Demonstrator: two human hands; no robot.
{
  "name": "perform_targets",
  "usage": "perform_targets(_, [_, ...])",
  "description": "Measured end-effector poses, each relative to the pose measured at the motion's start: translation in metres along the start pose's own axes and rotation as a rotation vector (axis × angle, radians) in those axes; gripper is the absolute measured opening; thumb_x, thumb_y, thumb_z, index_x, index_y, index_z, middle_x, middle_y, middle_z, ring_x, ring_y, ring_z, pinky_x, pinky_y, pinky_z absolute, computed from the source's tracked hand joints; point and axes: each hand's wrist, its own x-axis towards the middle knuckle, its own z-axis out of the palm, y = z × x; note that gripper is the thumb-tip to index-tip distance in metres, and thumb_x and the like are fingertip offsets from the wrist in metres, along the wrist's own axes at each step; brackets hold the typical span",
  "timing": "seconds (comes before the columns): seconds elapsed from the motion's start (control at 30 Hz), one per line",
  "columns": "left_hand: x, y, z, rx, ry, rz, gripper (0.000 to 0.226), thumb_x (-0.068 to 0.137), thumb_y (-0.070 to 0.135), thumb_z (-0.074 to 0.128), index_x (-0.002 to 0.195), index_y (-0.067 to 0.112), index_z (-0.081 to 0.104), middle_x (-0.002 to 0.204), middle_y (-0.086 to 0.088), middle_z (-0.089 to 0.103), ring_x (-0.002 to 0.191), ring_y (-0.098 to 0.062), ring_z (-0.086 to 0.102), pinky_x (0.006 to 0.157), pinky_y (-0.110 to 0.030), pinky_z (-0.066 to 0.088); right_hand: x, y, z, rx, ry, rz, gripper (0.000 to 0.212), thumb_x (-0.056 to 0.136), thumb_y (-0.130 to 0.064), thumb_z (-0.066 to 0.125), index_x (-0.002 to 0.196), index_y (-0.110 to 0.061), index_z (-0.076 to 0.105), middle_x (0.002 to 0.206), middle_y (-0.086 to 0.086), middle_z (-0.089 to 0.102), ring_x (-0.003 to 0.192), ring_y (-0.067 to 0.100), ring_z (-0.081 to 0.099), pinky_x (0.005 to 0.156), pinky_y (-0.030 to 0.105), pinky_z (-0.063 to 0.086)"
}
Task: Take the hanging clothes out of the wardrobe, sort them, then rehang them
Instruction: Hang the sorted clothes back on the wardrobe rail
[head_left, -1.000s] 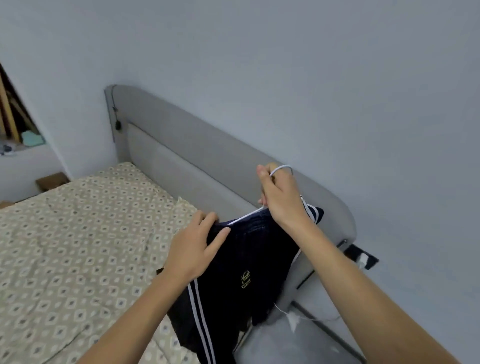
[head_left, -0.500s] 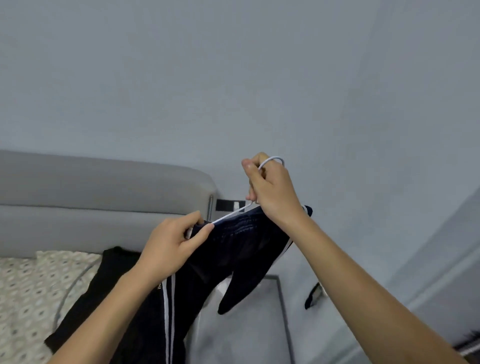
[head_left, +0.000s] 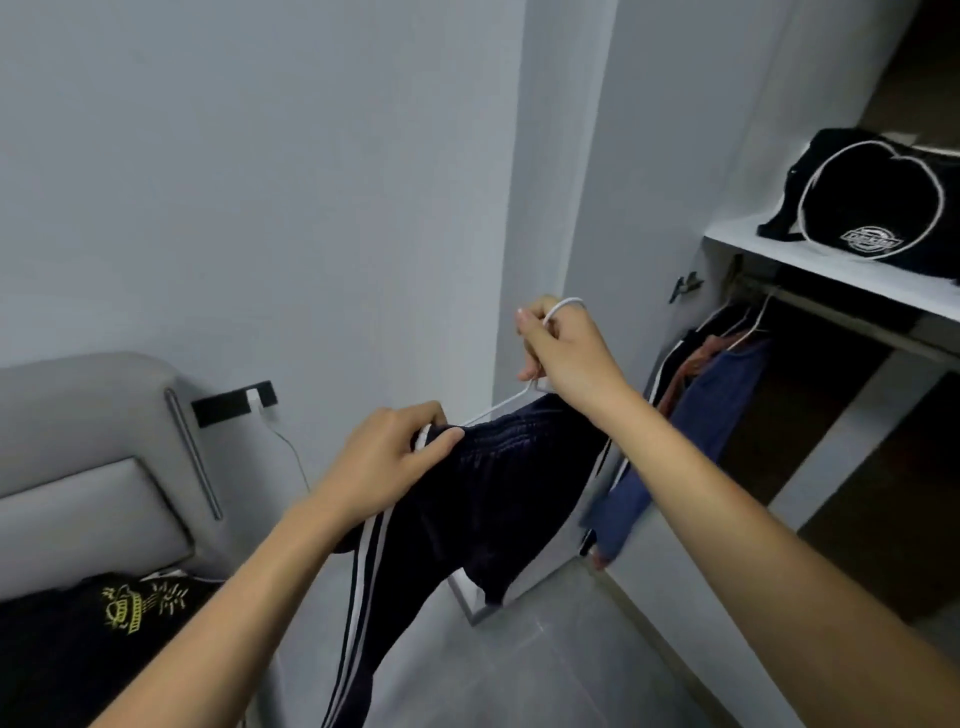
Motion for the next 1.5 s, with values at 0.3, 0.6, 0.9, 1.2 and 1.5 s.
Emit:
perform_targets(0.3, [0.087, 0.06, 0.104, -0.202, -0.233, 0.138, 0.033, 0.102, 0.037, 0.066, 0.075, 0.019, 0.058, 0.066, 0.0, 0.06, 0.056, -0.007, 0.046, 0.059, -0.031, 0.038, -0.007, 0.057, -0.115, -0.212, 0.171, 0.121, 0.018, 0.107, -0.02, 0.051, 0.091, -0.018, 0.06, 0.072, 0.012, 0.052, 0.063, 0.019, 0.056, 0.058, 0.021, 0.054])
perform_targets(0.6, [0.192, 0.073, 0.216, -0.264, -0.28, 0.229, 0.036, 0.101, 0.042, 0.064, 0.071, 0.024, 0.053, 0.061, 0.003, 0.057, 0.057, -0.017, 0.054, 0.058, -0.034, 0.042, 0.026, 0.142, -0.194, -0.548, 0.427, 0.204, 0.013, 0.102, -0.031, 0.056, 0.092, -0.023, 0.06, 0.076, 0.001, 0.064, 0.074, 0.018, 0.063, 0.073, 0.045, 0.056])
perform_targets(0.9, [0.261, 0.078, 0.274, -0.34, -0.363, 0.33, 0.028, 0.101, 0.041, 0.063, 0.077, 0.027, 0.06, 0.062, 0.007, 0.059, 0.052, -0.014, 0.055, 0.047, -0.021, 0.034, 0.048, 0.181, -0.252, -0.567, 0.327, 0.43, 0.026, 0.106, -0.036, 0.047, 0.107, -0.014, 0.061, 0.092, -0.007, 0.07, 0.089, 0.021, 0.068, 0.086, 0.053, 0.057])
perform_targets(1.2, [0.305, 0.079, 0.311, -0.285, -0.389, 0.367, 0.032, 0.101, 0.044, 0.062, 0.075, 0.028, 0.055, 0.059, 0.006, 0.057, 0.054, -0.011, 0.056, 0.049, -0.022, 0.035, 0.057, 0.228, -0.256, -1.131, 0.611, 0.358, 0.038, 0.109, -0.048, 0.041, 0.096, -0.017, 0.059, 0.091, -0.001, 0.062, 0.088, 0.021, 0.058, 0.072, 0.042, 0.053])
perform_targets(1.5, [0.342, 0.079, 0.345, -0.287, -0.381, 0.363, 0.031, 0.102, 0.041, 0.062, 0.076, 0.024, 0.058, 0.059, 0.006, 0.058, 0.056, -0.012, 0.059, 0.048, -0.022, 0.039, 0.074, 0.283, -0.28, -0.86, 0.754, 0.194, 0.032, 0.101, -0.039, 0.065, 0.125, -0.024, 0.051, 0.119, -0.007, 0.043, 0.107, 0.015, 0.055, 0.078, 0.043, 0.059])
